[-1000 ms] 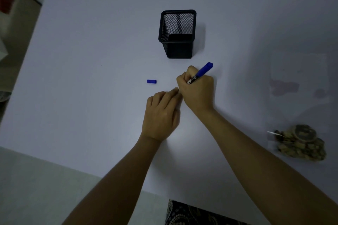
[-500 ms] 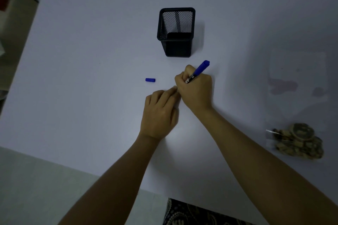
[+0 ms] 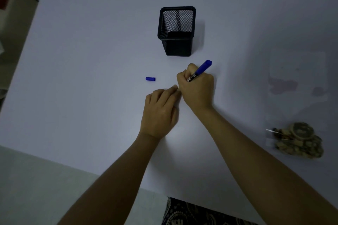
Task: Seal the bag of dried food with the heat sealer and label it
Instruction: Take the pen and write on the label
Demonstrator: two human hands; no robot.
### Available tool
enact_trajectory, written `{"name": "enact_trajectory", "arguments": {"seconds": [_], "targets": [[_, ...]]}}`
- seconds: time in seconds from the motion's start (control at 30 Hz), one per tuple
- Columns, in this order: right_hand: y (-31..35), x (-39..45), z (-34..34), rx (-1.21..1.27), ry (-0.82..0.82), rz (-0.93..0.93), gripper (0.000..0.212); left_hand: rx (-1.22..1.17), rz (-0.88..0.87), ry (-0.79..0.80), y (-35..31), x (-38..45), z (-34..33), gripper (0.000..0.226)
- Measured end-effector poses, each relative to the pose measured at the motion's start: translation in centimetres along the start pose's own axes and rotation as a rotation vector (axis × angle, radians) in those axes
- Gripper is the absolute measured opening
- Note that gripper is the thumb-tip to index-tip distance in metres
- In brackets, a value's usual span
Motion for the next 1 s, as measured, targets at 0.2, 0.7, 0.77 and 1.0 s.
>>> {"name": "enact_trajectory", "arguments": {"seconds": [0.2, 0.7, 0.77, 1.0], "targets": [[-0.1, 0.0, 0.0, -0.064, -0.028, 0.007, 0.03, -0.005, 0.003, 0.003, 0.0, 0.0, 0.0, 0.034], [0.1, 0.3, 0.5, -0.037, -0.157, -0.074, 0.04, 0.0, 0.0, -0.017, 0.1, -0.1, 0.1, 0.037], [0.1, 0.4, 0.5, -0.023, -0.174, -0.091, 0.04, -0.004, 0.001, -0.025, 0.0, 0.0, 0.1, 0.038], [0.1, 1.4, 0.9, 0.048, -0.195, -0.193, 0.039, -0.031, -0.005, -0.028, 0.1, -0.1, 0.4, 0.037]]}}
Point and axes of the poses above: each hand's wrist, its own x-axis towards the middle knuckle, its own z-axis out of the back of the hand, y = z × x, the point moved 1 cm from there along x, towards the middle knuckle, and after that the axes turned 5 degrees about -y, right-handed, at the moved point
